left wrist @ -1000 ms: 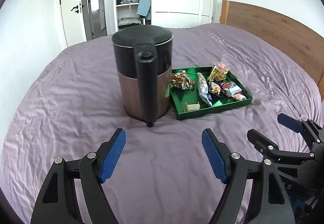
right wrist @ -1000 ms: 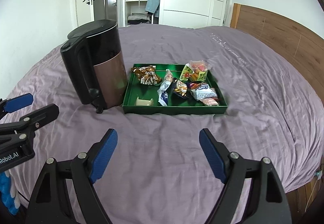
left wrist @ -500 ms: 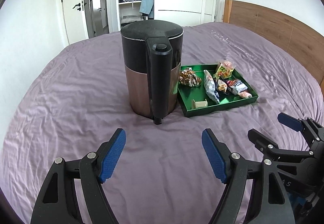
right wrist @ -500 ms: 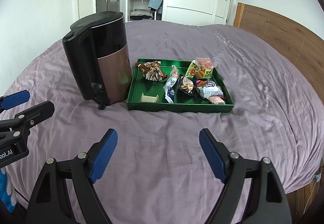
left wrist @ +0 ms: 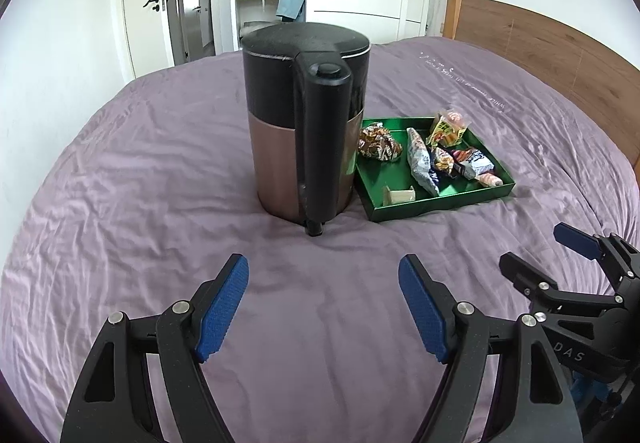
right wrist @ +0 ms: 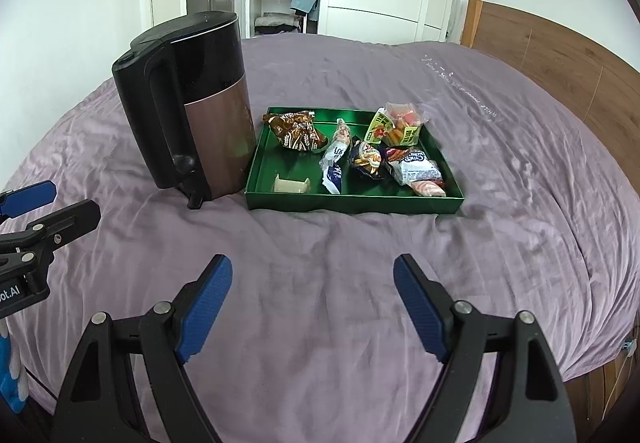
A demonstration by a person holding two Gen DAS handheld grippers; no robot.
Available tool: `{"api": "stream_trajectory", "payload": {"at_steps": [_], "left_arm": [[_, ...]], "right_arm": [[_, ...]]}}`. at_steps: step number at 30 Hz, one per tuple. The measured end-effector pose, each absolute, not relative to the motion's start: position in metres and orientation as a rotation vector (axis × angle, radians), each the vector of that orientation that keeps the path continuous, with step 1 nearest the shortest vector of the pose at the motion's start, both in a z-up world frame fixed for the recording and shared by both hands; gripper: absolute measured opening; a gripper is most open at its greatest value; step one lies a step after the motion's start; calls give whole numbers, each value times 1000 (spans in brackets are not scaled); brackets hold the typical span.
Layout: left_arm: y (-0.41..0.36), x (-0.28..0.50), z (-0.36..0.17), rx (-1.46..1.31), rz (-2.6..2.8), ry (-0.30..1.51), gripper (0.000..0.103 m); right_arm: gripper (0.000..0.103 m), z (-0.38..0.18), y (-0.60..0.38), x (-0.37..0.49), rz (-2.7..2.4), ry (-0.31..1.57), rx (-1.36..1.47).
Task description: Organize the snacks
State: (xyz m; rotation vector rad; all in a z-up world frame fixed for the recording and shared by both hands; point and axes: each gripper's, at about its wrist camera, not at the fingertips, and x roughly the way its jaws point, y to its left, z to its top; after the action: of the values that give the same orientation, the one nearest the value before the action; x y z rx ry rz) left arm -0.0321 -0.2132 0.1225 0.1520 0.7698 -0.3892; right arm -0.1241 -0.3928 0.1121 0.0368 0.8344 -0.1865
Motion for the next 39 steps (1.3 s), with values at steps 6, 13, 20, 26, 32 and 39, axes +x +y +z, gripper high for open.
{"api": "stream_trajectory", "payload": {"at_steps": [6,13,20,26,32,39], "left_arm": [[-213,-30,116,177,-372,771,76],[-214,-31,118,167,-386,752,85],[-217,-27,111,184,-388,772,85],[-220,-27,108,200,-389,777,85],[-215,-23,105,206,-371,779,85],[-210,-17,98,215,-357,789,85]], "right_arm": [[103,105,-395,-123,-199,838,42],[103,102,-401,-122,-215,837,45],[103,100,-410,-121,-236,828,56],[103,96,-418,-119,-249,832,56],[103,93,-428,-117,-261,841,26],[103,86,-442,-117,-277,857,26]]}}
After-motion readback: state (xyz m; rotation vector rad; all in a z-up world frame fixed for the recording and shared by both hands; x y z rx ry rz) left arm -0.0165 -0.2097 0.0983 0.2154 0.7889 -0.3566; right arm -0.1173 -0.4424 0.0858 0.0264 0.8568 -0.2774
